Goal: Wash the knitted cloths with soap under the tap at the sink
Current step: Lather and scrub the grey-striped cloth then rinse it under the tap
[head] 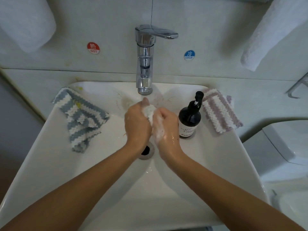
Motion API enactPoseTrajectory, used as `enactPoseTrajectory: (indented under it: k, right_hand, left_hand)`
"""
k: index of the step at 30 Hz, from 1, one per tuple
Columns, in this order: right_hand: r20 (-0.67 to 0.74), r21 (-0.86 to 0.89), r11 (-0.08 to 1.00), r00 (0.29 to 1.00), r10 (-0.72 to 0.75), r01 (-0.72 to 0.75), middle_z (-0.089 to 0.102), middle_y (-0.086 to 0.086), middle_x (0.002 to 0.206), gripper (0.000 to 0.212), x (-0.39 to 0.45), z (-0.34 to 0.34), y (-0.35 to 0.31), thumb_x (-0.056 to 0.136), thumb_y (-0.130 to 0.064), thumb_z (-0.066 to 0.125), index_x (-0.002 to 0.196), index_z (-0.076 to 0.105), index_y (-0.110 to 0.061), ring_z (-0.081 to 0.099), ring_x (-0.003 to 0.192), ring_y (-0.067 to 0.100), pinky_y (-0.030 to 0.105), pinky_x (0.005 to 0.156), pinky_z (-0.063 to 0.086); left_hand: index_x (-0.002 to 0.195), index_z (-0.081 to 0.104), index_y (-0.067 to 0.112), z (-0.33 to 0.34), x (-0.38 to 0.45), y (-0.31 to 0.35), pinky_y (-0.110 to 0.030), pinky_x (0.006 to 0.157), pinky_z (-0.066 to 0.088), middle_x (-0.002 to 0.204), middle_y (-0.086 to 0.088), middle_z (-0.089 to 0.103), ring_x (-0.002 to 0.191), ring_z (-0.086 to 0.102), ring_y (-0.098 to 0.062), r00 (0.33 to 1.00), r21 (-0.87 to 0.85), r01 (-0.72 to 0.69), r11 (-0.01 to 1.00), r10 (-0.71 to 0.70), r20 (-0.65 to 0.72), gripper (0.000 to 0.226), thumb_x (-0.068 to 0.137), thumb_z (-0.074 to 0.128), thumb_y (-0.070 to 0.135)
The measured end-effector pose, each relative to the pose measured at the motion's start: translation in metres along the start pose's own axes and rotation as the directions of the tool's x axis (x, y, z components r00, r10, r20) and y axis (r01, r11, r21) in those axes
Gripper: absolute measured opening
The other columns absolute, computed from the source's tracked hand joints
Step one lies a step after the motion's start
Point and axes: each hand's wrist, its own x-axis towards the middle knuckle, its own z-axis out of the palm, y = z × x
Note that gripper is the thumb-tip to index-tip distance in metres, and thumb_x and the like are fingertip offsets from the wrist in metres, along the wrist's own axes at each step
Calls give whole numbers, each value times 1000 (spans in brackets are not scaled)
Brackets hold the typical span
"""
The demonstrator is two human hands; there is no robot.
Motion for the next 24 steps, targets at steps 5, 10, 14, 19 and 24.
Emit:
enactPoseTrajectory:
  k: [5,10,14,19,24]
  right_hand:
    - [-51,41,999,999,14,-12,33,6,58,36,28,-2,-3,91,-1,55,59,43,-12,32,56,16,30,52,27]
    - [8,-32,998,999,-46,46,36,-5,51,45,1,2,-1,93,-6,49,52,37,-19,34,53,12,29,52,27]
    - [-30,14,1000,999,-19,19,35,-1,52,42,23,-2,-5,93,-5,54,56,40,-16,33,53,14,27,50,26]
    - [-5,-24,1000,1000,18,-18,45,1,56,36,8,4,3,93,-6,49,58,47,-14,42,58,17,31,54,33]
    - [-14,-43,999,1000,-1,0,42,0,56,37,16,4,-2,95,-10,52,59,46,-15,40,59,16,30,53,32]
  left_hand:
    - [60,47,28,5,-15,-1,-19,52,38,57,9,51,52,52,-4,993,76,-98,992,93,66,44,101,43,13]
    - [58,45,22,-4,3,3,-24,51,36,54,5,49,51,49,-10,1000,35,-31,999,31,4,47,104,39,27]
    - [67,53,20,1,-21,7,-23,52,40,60,6,55,56,55,-8,987,49,-158,986,158,11,39,102,39,30]
    - [61,49,23,-3,-1,2,-26,53,38,59,3,55,56,54,-12,996,62,-84,995,86,-24,44,104,40,27]
    - [64,53,25,-5,-9,-1,-21,51,40,58,6,56,54,54,-7,992,61,-124,990,124,-1,41,103,42,22]
